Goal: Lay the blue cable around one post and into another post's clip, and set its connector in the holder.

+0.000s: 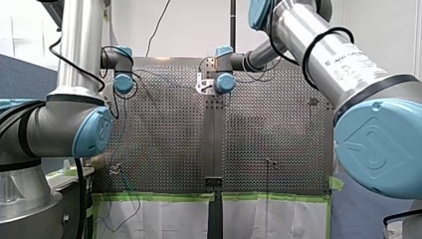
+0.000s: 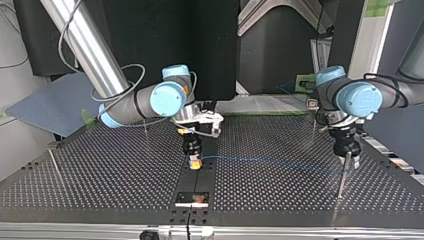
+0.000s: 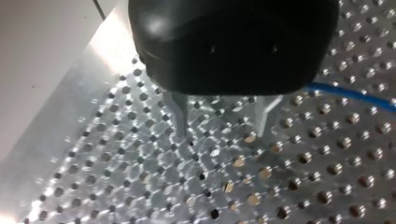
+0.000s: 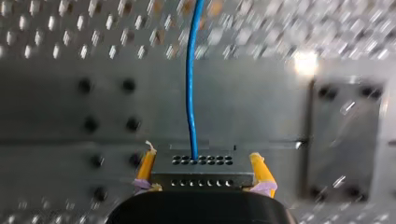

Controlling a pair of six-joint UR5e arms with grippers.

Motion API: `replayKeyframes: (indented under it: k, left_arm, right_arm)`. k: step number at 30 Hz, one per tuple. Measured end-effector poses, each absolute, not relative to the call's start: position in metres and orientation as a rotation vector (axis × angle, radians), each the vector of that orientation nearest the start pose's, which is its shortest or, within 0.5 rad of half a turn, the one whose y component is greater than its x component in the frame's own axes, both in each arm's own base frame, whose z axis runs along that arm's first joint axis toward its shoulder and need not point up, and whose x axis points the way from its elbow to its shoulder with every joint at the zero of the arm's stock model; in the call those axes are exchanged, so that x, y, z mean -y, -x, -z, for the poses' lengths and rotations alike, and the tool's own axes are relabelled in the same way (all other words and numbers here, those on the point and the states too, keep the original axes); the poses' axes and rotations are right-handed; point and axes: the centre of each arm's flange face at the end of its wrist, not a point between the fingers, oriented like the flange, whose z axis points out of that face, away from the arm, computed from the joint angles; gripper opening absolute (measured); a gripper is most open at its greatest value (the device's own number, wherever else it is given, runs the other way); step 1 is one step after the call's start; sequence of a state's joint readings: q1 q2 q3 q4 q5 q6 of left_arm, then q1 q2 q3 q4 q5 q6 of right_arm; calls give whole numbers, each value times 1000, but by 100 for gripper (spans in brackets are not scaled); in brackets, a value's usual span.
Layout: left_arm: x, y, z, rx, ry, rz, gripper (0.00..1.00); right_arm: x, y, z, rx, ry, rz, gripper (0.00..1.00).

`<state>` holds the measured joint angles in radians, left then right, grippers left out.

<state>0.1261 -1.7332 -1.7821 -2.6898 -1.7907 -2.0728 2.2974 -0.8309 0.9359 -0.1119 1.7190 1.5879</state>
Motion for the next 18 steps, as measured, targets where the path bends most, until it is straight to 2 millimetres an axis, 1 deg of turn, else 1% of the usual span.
replayKeyframes:
  k: [6, 10, 11, 12, 13, 14, 15, 17, 18]
  left_arm:
    - [46, -554, -339, -1369, 614, 191, 74]
    - [43, -558, -335, -1367, 615, 217, 74]
    - [42, -558, -335, -1364, 615, 216, 77]
    - [40, -559, -335, -1361, 614, 213, 83]
    - [40, -559, -335, -1359, 612, 210, 83]
    - [39, -560, -335, -1357, 610, 206, 91]
    - [38, -561, -334, -1356, 608, 202, 96]
    - [37, -562, -332, -1360, 608, 196, 96]
    - [36, -563, -328, -1367, 610, 192, 98]
  right_arm:
    - [515, -587, -315, 919, -1596, -1611, 0]
    - [520, -577, -301, 942, -1587, -1580, 0]
    - [521, -575, -297, 948, -1587, -1572, 0]
    - [522, -572, -293, 956, -1587, -1562, 0]
    - [523, -569, -289, 961, -1587, -1554, 0]
    - [524, -567, -285, 967, -1586, -1545, 0]
    - [525, -564, -280, 975, -1583, -1535, 0]
    - [527, -558, -274, 988, -1575, -1520, 0]
    - [528, -555, -270, 996, -1568, -1512, 0]
